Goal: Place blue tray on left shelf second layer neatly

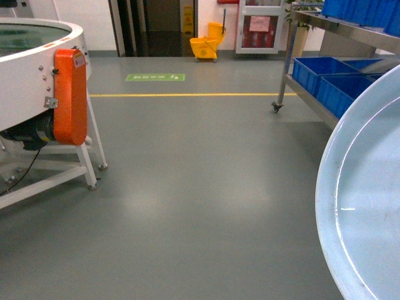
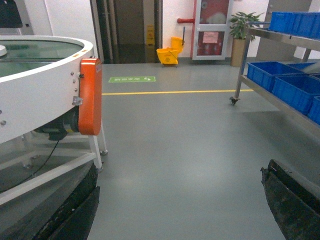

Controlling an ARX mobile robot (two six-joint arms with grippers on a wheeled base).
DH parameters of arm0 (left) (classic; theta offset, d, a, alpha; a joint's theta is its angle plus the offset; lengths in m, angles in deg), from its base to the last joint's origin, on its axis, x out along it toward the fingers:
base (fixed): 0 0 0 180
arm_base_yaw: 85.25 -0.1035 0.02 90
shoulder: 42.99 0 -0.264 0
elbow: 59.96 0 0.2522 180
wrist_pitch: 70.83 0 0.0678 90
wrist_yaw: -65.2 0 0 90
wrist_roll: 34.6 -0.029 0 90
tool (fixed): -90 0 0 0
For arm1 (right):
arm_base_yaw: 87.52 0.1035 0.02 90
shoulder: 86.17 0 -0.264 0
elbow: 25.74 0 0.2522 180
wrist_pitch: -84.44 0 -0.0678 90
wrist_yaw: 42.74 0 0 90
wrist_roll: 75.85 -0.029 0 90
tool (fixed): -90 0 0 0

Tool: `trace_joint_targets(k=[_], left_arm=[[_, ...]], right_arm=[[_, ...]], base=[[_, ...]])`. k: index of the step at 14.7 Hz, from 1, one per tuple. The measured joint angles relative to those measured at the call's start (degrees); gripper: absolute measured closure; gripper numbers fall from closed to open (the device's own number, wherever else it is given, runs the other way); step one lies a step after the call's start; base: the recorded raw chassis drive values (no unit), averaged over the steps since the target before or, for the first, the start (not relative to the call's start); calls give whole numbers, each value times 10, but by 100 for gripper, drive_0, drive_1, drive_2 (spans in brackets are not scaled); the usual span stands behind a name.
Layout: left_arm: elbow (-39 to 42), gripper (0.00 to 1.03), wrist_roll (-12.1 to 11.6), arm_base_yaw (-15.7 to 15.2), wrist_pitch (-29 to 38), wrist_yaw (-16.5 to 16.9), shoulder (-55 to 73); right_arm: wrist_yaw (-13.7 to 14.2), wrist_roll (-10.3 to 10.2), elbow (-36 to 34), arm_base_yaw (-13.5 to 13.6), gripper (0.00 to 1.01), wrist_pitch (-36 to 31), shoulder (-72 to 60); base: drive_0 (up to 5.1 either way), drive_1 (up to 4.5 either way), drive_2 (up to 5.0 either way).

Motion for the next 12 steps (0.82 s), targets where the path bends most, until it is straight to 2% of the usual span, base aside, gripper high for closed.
trace_joint_targets(k=[4,8,12], left_arm=[[0,5,0,0,0,0,0],[0,5,0,0,1,-1,0],[0,5,0,-1,0,-1,0]], right_arm=[[0,0,0,0,99,2,0],[0,0,0,0,99,2,0],[0,0,0,0,99,1,0]], base=[[-1,410,-412],[-16,-16,-16],[-191,-191,-191]])
